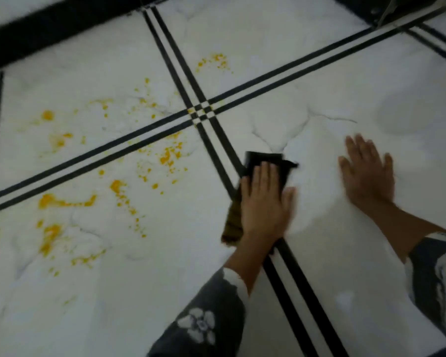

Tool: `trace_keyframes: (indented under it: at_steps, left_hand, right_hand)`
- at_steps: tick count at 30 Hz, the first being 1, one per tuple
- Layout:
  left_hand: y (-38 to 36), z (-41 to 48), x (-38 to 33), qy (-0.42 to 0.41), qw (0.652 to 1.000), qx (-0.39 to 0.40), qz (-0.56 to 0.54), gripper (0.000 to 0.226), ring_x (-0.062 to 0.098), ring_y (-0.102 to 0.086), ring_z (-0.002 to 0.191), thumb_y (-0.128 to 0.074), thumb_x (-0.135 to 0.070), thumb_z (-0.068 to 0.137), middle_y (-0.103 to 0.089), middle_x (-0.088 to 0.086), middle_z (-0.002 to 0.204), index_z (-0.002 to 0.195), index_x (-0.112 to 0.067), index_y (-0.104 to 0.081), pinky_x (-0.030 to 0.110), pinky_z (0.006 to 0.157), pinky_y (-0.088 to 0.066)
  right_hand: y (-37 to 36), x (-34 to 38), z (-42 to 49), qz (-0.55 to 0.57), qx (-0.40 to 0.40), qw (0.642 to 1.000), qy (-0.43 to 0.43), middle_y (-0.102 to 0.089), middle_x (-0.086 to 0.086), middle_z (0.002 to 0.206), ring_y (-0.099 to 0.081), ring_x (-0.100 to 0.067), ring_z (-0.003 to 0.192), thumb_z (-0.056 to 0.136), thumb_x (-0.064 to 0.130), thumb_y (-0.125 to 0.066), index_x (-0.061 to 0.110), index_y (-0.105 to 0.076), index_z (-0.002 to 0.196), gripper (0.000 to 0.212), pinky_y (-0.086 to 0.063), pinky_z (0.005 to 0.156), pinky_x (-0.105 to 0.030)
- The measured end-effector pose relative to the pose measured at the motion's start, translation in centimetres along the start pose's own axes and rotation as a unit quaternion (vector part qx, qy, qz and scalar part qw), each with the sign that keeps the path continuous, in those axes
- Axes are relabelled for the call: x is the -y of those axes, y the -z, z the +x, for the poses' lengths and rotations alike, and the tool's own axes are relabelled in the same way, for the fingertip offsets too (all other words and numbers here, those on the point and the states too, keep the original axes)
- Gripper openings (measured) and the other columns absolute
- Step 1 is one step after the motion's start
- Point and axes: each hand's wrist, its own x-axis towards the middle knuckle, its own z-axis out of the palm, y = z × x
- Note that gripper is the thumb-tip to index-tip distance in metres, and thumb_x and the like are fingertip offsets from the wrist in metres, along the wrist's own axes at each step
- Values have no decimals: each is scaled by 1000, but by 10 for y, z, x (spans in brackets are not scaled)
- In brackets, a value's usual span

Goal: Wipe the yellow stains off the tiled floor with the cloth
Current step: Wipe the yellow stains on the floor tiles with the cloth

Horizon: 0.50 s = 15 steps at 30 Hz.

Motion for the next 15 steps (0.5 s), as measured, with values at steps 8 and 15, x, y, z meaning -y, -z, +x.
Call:
trace_keyframes:
  at_steps: [8,15]
  left_hand:
    - [20,-16,121,123,992,-36,17,58,16,-7,146,-12,-46,99,-12,0,159,150,-19,-11,40,119,-2]
    - [31,-129,145,-19,999,17,40,69,14,-11,146,-2,-52,89,-16,-4,157,149,-21,-16,37,117,-2]
  right_hand:
    - [-7,50,-33,10,51,997,-57,-1,-5,159,-3,-22,147,100,37,-19,16,-6,150,56,-3,118,-46]
    - [-30,195,-130,57,23,986,156,-23,-8,155,-23,-25,143,96,41,-15,13,-25,147,59,-15,115,-48]
